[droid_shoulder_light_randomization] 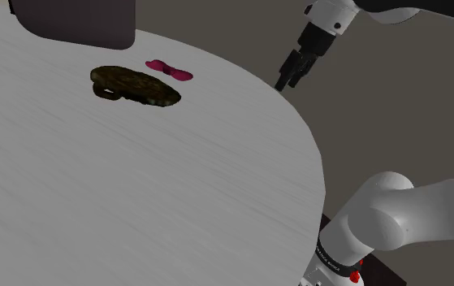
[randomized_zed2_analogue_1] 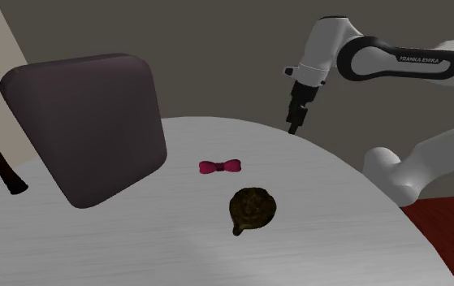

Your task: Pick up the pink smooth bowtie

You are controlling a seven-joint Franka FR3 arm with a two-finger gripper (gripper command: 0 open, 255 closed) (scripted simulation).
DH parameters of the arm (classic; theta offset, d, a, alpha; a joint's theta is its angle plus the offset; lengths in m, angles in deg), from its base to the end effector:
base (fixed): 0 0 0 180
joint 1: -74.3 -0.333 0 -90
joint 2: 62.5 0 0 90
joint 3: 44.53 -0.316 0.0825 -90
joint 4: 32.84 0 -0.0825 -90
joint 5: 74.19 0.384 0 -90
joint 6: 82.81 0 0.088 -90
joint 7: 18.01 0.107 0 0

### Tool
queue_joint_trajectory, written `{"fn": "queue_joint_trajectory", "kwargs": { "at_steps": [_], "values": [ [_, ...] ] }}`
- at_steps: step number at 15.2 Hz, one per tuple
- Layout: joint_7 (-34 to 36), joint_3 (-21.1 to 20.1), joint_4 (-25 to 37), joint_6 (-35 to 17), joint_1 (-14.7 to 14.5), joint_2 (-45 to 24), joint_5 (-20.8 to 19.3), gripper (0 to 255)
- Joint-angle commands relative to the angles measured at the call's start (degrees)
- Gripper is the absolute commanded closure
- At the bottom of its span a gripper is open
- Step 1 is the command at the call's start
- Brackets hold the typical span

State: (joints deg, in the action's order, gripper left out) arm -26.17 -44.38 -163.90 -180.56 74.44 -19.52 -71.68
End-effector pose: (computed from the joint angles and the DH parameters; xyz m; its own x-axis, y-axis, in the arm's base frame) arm 0.3307 0.0022 0.6251 0.9762 0.1314 0.1726 0.1371 -0.9903 -0.0213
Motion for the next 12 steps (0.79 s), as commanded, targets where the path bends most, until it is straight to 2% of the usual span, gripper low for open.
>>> {"fn": "queue_joint_trajectory", "kwargs": {
  "at_steps": [1, 12],
  "values": [
    [0.0, 0.0, 0.0, 0.0, 0.0, 0.0, 0.0, 0],
    [10.8, -9.9, 18.9, 2.1, -3.2, -20.3, 3.2, 0]
  ]
}}
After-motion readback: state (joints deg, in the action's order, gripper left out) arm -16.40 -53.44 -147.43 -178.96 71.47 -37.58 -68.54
